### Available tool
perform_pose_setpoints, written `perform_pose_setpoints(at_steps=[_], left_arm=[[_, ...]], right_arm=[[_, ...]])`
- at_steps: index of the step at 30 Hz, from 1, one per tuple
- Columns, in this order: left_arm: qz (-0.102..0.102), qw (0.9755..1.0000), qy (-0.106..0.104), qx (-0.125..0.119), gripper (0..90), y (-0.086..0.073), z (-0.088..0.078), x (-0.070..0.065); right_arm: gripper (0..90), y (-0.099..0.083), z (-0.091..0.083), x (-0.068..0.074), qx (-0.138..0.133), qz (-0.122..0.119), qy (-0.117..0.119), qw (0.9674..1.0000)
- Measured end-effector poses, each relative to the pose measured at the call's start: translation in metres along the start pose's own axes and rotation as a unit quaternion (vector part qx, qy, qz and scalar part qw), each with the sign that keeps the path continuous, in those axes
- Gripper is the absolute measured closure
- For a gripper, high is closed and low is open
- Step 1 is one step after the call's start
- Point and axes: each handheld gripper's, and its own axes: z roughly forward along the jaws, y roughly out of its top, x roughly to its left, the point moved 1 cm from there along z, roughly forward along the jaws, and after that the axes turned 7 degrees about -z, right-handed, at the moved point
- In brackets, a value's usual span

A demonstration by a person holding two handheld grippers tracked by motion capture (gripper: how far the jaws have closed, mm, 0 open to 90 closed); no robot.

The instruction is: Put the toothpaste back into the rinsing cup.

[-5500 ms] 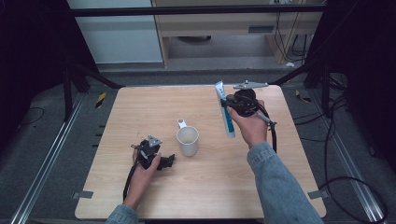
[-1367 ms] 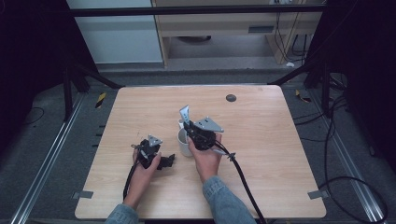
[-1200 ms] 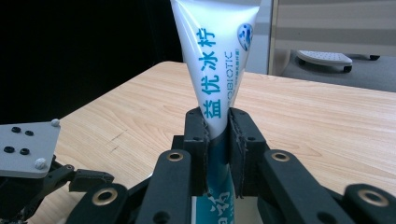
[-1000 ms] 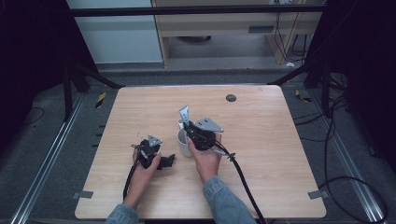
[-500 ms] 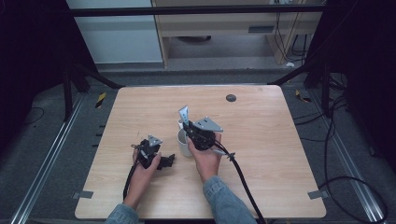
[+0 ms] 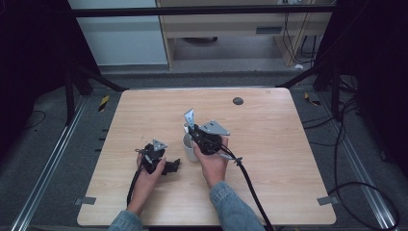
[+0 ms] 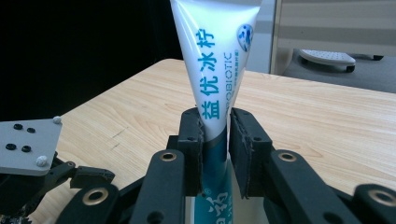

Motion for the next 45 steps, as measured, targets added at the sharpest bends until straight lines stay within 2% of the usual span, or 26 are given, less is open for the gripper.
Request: perform_pose_setpoints(at_steps=[20,25,31,41,45], left_arm=[[0.000,1.0000,0.000,0.000,0.0,0.000,0.000,0.000],[0.001,1.0000,0.000,0.000,0.0,0.000,0.000,0.000],[0.000,1.0000,0.000,0.000,0.0,0.000,0.000,0.000],[0.000,1.0000,0.000,0.000,0.0,0.000,0.000,0.000],[0.000,1.0000,0.000,0.000,0.0,0.000,0.000,0.000]], right_arm=[[58.2,0.003,-0.005,0.001,0.005,-0.010,-0.005,0.9999],[54.4,0.004,-0.005,0.003,0.014,-0.021,-0.007,0.9997],[51.0,0.004,-0.006,0.003,0.022,-0.021,-0.007,0.9995],[45.0,0.006,-0.010,0.003,0.059,-0.041,-0.009,0.9973],[41.7,0.007,-0.013,0.003,0.065,-0.049,-0.005,0.9966]])
